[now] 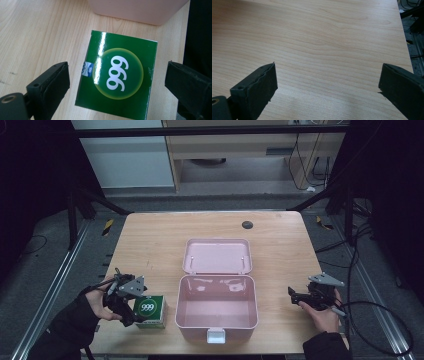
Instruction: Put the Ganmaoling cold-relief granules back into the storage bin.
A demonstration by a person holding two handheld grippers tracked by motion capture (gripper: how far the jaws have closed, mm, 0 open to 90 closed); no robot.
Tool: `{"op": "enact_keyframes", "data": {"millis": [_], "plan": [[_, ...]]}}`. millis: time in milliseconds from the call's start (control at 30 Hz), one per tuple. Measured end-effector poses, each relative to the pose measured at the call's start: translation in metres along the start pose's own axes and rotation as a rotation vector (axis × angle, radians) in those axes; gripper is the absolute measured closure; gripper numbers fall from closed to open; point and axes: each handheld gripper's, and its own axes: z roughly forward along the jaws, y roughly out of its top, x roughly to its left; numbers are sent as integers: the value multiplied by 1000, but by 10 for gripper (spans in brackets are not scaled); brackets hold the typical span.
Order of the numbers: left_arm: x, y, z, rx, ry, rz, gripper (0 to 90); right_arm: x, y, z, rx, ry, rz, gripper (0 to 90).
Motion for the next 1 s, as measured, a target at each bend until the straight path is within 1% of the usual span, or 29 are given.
{"op": "enact_keyframes", "data": {"millis": [267, 600, 800, 1000], "plan": [[0, 2, 7, 20, -7, 18, 49, 1, 0, 1, 8, 2, -6, 21], [1, 2, 21, 58, -24, 30, 42, 2, -1, 3, 26, 5, -14, 18], [2, -1, 31, 72, -35, 27, 45, 2, -2, 4, 31, 5, -15, 18], [3, -4, 38, 70, -42, 20, 49, 2, -2, 5, 39, 8, -18, 18]]}}
